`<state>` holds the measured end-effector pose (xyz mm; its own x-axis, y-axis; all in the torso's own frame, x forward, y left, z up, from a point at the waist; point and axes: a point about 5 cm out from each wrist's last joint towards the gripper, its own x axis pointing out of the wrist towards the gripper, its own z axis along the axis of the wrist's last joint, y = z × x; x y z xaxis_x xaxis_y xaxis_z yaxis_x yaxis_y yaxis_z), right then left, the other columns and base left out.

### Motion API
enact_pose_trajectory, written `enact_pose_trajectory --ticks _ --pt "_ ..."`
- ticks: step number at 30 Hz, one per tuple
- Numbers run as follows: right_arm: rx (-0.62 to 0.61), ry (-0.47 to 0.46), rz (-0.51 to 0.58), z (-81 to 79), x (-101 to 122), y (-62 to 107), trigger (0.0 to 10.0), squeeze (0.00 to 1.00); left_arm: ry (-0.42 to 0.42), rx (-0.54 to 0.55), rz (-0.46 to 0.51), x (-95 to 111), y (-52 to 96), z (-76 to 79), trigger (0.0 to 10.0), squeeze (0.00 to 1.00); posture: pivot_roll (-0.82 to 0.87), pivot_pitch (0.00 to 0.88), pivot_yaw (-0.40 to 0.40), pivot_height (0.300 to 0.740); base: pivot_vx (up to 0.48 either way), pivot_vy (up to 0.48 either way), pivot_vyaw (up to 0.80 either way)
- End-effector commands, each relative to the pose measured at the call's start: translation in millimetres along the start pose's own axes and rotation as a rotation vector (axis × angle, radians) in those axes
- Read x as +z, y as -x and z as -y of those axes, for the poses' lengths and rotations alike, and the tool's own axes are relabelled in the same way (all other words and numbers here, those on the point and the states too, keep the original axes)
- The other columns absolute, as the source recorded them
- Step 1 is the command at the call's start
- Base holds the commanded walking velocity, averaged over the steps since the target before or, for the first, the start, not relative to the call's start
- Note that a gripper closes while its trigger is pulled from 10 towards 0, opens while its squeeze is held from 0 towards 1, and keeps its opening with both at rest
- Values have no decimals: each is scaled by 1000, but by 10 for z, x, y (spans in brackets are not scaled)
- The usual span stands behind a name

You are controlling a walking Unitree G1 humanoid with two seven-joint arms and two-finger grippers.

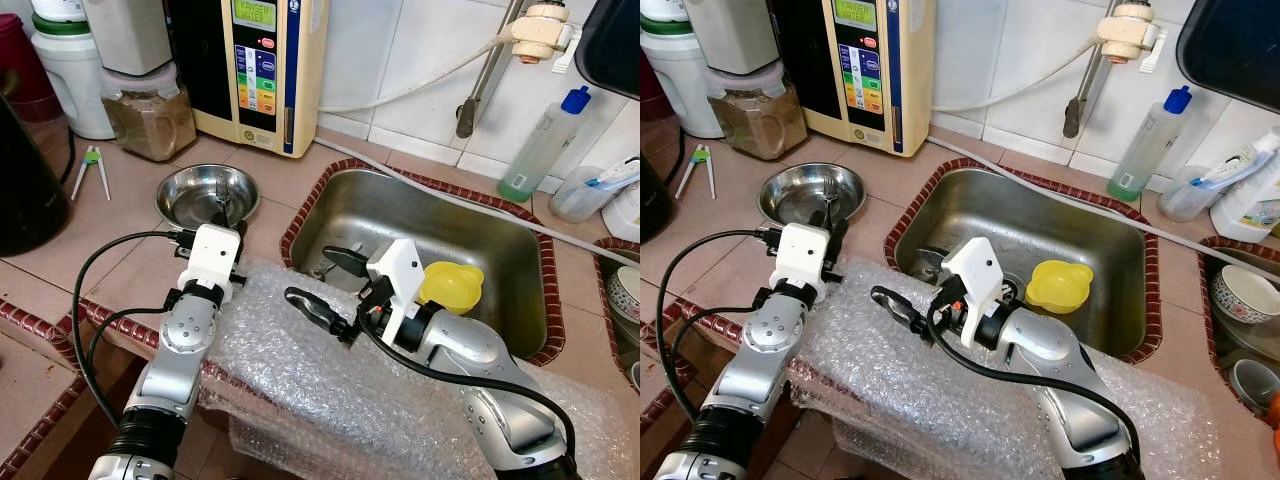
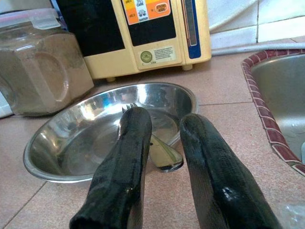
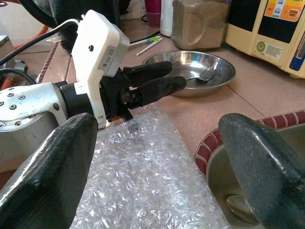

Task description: Kitchen organization

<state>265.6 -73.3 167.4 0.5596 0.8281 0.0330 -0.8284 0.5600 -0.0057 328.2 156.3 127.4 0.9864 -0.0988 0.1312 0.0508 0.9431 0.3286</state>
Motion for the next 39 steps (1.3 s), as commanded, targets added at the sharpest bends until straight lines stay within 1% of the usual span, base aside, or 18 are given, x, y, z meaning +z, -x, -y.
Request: enact_pose_trajectory --ticks 1,13,16,18,19,20,22,23,26,27,28,31,32,33,34,36,38,39 --pt "-2 17 4 4 23 17 10000 0 -10 6 6 10 -11 -12 0 0 82 89 -77 740 0 0 0" --pt "3 20 3 7 14 -9 10000 0 -27 35 20 12 22 -76 0 0 99 84 -75 740 0 0 0" --pt "2 21 3 7 13 -15 10000 0 -45 55 89 131 38 -97 0 0 101 83 -74 740 0 0 0" --pt "1 22 5 10 13 -19 10000 0 -60 48 179 306 48 -72 0 0 101 83 -77 740 0 0 0" --pt "-1 23 5 14 14 -21 10000 0 -69 37 227 402 52 -49 0 0 101 84 -79 740 0 0 0" --pt "-5 25 7 26 20 -23 10000 0 -81 -4 311 577 56 9 0 0 104 84 -80 740 0 0 0" --pt "-5 25 8 27 20 -24 10000 0 -82 -10 321 597 56 17 0 0 104 84 -80 740 0 0 0" --pt "-10 26 9 38 24 -25 10000 0 -83 -43 376 716 63 58 0 0 104 85 -80 740 0 0 0" --pt "-14 27 9 47 23 -25 10000 0 -80 -77 400 789 67 87 0 0 104 84 -80 740 0 0 0" --pt "-14 27 8 48 23 -25 10000 0 -55 -72 396 799 67 75 0 0 104 84 -80 740 0 0 0" --pt "-17 27 9 51 23 -23 10000 0 -36 -51 387 815 59 27 0 0 102 85 -79 740 0 0 0" --pt "-22 27 7 58 17 -17 10000 0 -66 -37 377 814 48 -24 0 0 104 85 -78 740 0 0 0" --pt "-23 27 6 56 13 -17 10000 0 -62 -13 352 766 40 -66 353 0 104 85 -78 740 0 0 0" --pt "-24 27 5 55 9 -17 10000 0 -54 12 322 708 35 -111 353 0 104 85 -78 740 0 0 0" --pt "-24 27 5 53 8 -18 10000 0 -56 35 308 671 34 -151 10000 1000 103 85 -78 740 0 0 0" --pt "-24 27 5 53 9 -19 10000 0 -59 48 302 654 36 -174 10000 1000 102 85 -78 740 0 0 0" --pt "-28 31 4 52 6 -28 10000 0 -60 101 260 490 70 -298 10000 1000 102 86 -80 740 0 0 0" --pt "-29 31 4 53 6 -28 10000 0 -58 104 253 472 76 -305 10000 1000 102 86 -80 740 0 0 0"
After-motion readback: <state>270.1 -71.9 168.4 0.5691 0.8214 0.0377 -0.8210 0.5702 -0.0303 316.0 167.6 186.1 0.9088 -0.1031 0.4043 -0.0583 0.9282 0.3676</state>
